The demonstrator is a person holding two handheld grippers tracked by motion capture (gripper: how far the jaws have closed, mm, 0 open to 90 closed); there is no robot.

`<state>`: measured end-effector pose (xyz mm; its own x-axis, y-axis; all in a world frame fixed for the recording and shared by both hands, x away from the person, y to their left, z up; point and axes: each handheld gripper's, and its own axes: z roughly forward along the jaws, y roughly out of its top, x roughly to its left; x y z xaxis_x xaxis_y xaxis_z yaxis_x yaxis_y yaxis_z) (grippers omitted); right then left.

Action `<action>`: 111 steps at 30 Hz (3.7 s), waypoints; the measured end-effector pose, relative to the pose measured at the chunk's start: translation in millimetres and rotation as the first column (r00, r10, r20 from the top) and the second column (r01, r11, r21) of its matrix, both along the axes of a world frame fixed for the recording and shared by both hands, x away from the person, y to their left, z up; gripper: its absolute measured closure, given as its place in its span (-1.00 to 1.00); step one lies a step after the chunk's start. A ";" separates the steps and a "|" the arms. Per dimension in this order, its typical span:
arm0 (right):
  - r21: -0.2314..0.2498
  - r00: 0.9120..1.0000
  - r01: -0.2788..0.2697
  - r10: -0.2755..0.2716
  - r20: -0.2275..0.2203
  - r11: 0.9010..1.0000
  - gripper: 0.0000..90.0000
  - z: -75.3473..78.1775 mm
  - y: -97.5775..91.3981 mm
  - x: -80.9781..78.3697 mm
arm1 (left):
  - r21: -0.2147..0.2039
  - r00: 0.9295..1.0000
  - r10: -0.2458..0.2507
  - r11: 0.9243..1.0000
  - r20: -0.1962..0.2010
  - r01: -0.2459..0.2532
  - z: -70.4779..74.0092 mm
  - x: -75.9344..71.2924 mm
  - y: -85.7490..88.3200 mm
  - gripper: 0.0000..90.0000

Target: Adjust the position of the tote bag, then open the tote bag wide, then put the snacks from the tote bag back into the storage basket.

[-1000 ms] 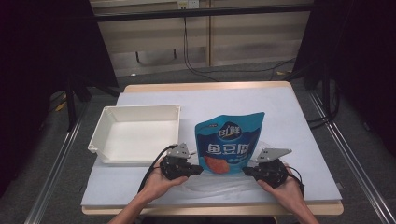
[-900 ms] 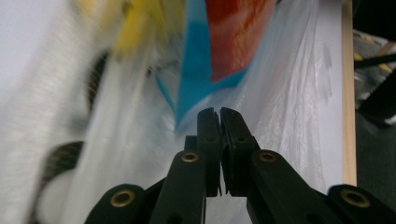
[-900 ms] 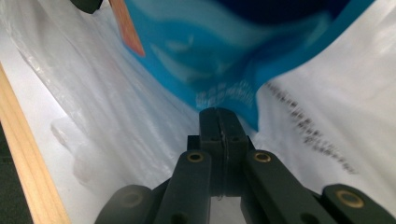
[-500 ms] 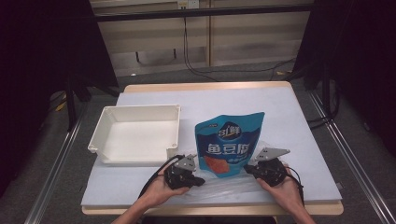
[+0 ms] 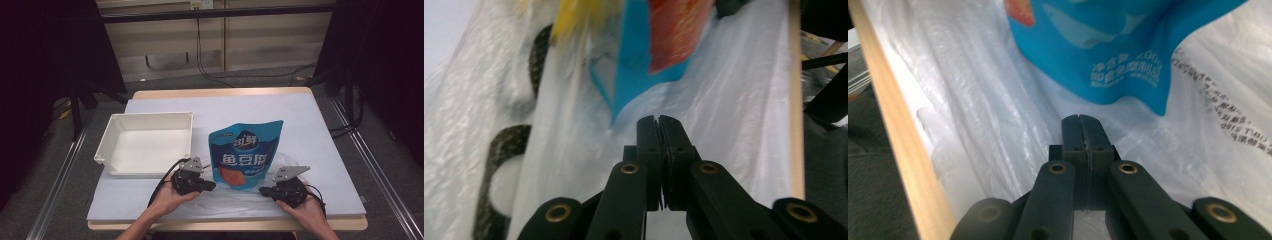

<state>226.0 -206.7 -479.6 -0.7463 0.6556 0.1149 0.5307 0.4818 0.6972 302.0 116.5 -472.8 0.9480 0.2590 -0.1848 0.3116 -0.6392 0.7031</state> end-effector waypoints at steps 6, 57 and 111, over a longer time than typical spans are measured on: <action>-0.020 0.999 -0.033 0.033 -0.003 0.999 1.00 2.1 0.1 -9.5 | -0.014 0.999 0.032 0.999 -0.005 -0.032 1.0 2.0 1.8 0.89; 0.332 0.959 0.070 -0.155 0.238 0.941 -0.44 41.0 -36.7 -39.9 | -0.206 0.995 0.092 0.975 0.046 -0.080 36.9 -12.5 35.3 -0.07; 0.313 0.963 0.023 -0.105 0.249 0.949 -0.74 42.8 -25.5 -47.9 | -0.128 0.982 -0.101 0.984 0.161 0.122 153.3 22.3 -30.2 0.38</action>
